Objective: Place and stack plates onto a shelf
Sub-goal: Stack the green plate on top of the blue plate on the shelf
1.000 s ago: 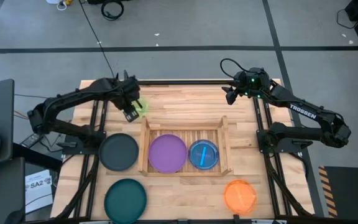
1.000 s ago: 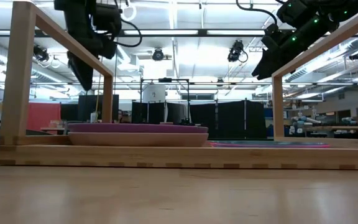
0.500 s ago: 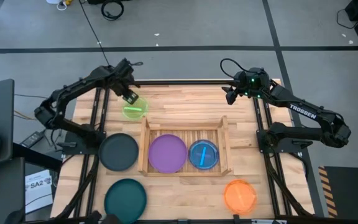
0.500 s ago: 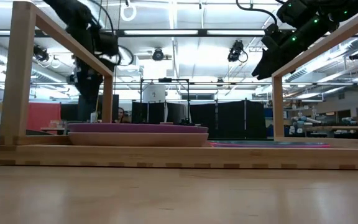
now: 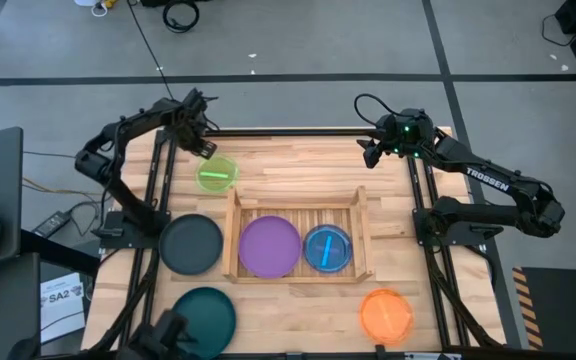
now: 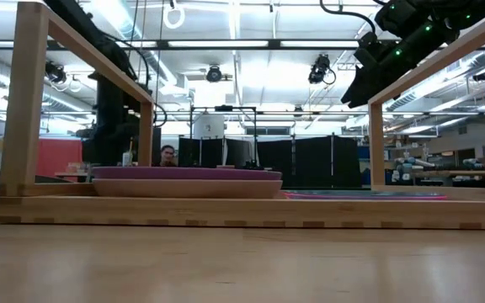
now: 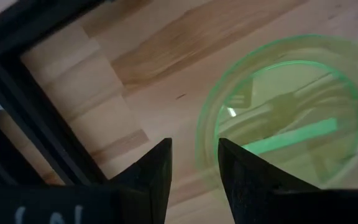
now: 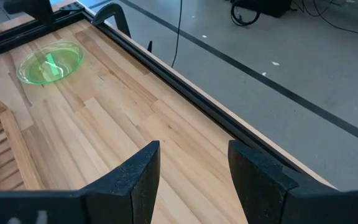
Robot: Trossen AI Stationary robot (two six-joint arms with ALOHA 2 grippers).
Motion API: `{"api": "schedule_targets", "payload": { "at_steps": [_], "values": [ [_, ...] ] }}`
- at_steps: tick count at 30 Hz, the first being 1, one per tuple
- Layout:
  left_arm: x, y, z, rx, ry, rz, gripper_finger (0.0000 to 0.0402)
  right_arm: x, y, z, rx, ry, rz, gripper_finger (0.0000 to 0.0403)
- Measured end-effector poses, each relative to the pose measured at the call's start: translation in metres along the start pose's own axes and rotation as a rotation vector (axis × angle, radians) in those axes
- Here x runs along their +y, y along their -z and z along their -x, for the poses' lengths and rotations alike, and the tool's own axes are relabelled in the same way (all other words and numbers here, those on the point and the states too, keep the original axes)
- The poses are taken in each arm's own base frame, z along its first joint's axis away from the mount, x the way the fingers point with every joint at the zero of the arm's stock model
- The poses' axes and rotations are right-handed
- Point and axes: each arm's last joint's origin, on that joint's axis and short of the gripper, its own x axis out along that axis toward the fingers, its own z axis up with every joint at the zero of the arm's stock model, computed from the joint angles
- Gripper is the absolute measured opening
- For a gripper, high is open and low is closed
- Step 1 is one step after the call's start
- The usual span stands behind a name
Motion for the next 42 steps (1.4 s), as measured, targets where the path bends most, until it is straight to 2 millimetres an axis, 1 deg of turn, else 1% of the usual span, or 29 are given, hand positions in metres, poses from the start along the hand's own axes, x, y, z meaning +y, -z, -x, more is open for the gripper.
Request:
{"api": "schedule_targets", "payload": {
  "at_steps": [6,11,19,35,37,42],
  "values": [
    [0.008,-0.004,-0.016,0.058,0.006,0.026,0.0137,0.0,0.0,0.0,0.0,0.0,0.0,0.0194],
    [0.006,-0.005,-0.016,0.044,0.078,0.027,0.0137,0.0,0.0,0.0,0.0,0.0,0.0,0.0194],
    [0.005,-0.006,-0.016,0.038,0.113,0.04,0.0137,0.0,0.0,0.0,0.0,0.0,0.0,0.0194],
    [0.007,-0.012,-0.016,-0.029,0.115,0.015,0.0137,0.0,0.0,0.0,0.0,0.0,0.0,0.0194],
    [0.006,-0.013,-0.018,-0.026,0.124,0.009,0.0137,0.0,0.0,0.0,0.0,0.0,0.0,0.0194],
    [0.002,-0.016,-0.032,0.019,0.17,0.002,0.0137,0.0,0.0,0.0,0.0,0.0,0.0,0.0194]
  ]
}}
